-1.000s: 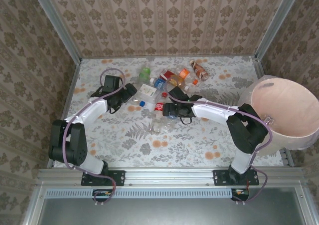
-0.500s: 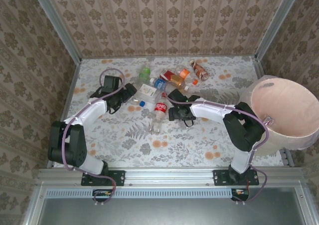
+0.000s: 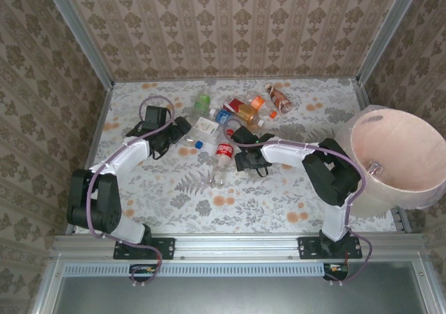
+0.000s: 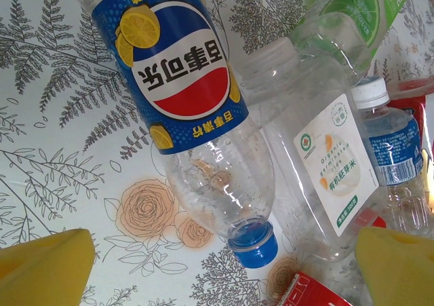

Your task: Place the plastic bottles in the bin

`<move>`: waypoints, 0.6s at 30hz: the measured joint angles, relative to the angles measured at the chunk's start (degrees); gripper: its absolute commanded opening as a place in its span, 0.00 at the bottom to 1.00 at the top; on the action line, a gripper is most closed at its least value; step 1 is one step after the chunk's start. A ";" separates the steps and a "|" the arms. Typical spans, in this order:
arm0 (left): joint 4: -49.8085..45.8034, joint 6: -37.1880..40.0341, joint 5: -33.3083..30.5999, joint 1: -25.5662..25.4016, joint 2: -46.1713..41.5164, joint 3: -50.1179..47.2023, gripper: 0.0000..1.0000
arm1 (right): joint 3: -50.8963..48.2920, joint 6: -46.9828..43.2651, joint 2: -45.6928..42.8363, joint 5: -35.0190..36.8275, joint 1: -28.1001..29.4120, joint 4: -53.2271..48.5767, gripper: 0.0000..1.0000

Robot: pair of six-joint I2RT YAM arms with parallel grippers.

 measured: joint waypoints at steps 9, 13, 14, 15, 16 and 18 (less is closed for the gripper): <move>0.00 0.00 -0.02 0.00 -0.37 0.00 1.00 | -1.79 -5.95 -6.71 0.52 0.00 0.33 0.56; 1.29 0.00 -0.26 0.00 -1.53 -0.35 1.00 | -2.19 -8.72 -14.86 1.97 0.00 0.22 0.53; 1.86 0.00 -0.28 0.00 -1.84 -0.52 1.00 | -2.19 -9.18 -16.65 2.54 0.00 0.26 0.52; 2.49 0.00 -0.39 0.00 -2.08 -0.74 1.00 | -2.19 -9.88 -18.95 3.02 -0.07 0.33 0.52; 3.02 0.00 -0.44 0.00 -2.27 -0.90 1.00 | -2.19 -10.43 -21.20 3.50 -0.15 0.48 0.52; 3.65 0.00 -0.44 0.00 -2.45 -0.98 1.00 | -2.27 -11.63 -25.68 4.33 -0.52 1.05 0.51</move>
